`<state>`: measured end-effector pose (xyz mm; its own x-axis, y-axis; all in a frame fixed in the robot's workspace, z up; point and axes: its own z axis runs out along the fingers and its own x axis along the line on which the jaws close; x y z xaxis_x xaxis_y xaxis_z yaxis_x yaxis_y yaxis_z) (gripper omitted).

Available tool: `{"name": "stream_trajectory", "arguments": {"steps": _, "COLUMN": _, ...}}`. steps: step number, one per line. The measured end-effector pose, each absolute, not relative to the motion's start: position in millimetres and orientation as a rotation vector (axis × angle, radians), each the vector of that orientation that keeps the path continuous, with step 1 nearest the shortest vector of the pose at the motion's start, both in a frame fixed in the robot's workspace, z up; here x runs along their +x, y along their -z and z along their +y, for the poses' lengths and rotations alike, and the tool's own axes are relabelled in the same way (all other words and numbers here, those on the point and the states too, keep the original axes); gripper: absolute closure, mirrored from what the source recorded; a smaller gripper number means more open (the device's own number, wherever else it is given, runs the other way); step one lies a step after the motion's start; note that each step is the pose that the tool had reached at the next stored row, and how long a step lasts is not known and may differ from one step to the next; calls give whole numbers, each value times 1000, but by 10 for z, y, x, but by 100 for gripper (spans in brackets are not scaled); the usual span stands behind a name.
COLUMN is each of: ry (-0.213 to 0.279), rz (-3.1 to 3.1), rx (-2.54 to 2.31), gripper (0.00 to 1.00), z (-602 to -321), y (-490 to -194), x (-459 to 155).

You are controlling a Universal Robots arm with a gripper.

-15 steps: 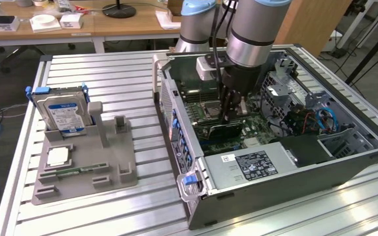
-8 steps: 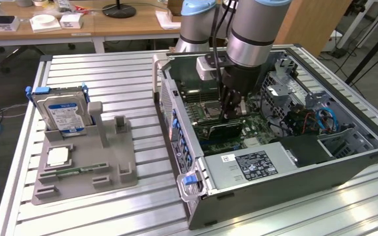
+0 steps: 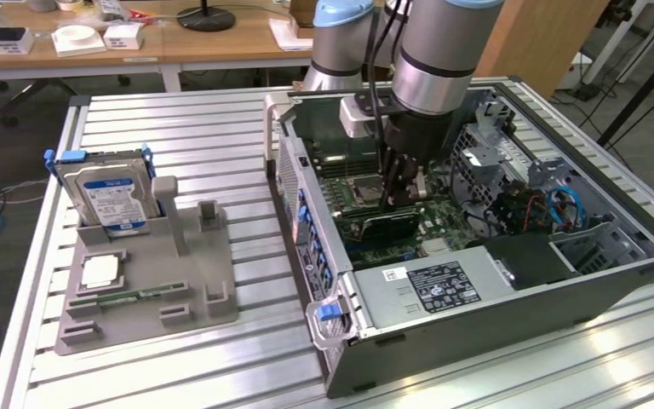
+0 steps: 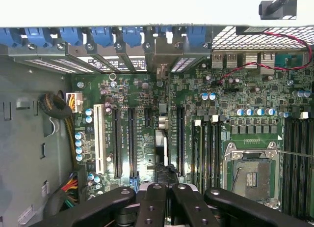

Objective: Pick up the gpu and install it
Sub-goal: 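Press down on the gpu until it lock into place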

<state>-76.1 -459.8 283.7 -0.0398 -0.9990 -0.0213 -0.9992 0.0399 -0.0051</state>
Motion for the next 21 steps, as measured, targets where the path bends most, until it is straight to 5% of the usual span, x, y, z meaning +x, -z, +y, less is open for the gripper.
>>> {"name": "stream_trajectory", "arguments": {"steps": 21, "ry": -16, "rz": 2250, "rx": -2162, "gripper": 89, "z": -4598, "y": -2633, "x": -759}}
